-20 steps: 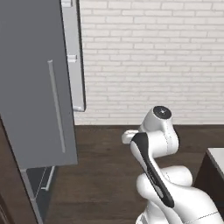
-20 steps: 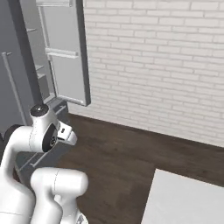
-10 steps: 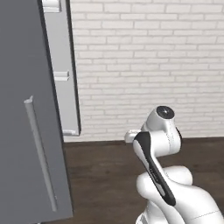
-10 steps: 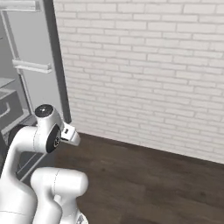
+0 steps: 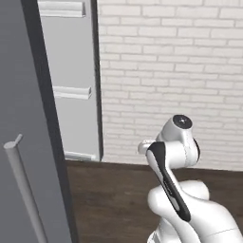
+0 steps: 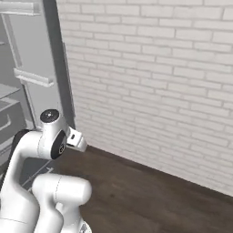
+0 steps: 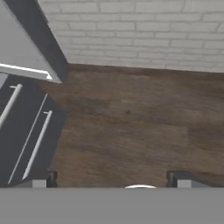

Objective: Place one tomato and one chicken drumstick in each tupperware on the nearby counter, to pack two identical lunches.

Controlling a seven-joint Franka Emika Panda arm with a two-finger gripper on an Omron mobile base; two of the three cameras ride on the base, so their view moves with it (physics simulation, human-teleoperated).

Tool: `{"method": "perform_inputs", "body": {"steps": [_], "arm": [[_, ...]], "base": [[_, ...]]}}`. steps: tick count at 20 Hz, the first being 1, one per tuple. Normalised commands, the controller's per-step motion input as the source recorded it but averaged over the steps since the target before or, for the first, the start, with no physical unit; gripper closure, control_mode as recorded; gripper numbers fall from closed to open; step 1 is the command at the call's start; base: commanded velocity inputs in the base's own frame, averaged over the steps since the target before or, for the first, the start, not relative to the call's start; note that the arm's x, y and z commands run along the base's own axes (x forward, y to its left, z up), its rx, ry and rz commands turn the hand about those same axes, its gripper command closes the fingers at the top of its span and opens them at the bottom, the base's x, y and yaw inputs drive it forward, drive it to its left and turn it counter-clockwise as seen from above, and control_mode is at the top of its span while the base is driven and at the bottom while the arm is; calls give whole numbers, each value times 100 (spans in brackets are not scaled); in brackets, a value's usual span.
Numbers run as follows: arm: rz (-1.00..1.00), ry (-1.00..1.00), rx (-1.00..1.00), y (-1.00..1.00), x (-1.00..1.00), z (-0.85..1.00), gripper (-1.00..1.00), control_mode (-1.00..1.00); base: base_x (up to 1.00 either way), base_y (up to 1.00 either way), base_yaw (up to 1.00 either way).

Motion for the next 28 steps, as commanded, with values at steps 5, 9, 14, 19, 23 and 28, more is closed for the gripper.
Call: {"method": "perform_inputs", "body": {"steps": [5, 9, 14, 19, 23, 28], "arm": [[0, 0, 0, 0, 0, 0, -100, 100], [0, 0, 0, 0, 0, 0, -100, 100], [0, 0, 0, 0, 0, 0, -100, 100], [0, 0, 0, 0, 0, 0, -100, 100], [0, 0, 0, 0, 0, 0, -100, 100], [0, 0, 0, 0, 0, 0, -100, 100]], "base": [[65, -5, 53], [75, -10, 50], [7, 3, 62], [74, -1, 56], [69, -10, 56], [66, -39, 56]]}}
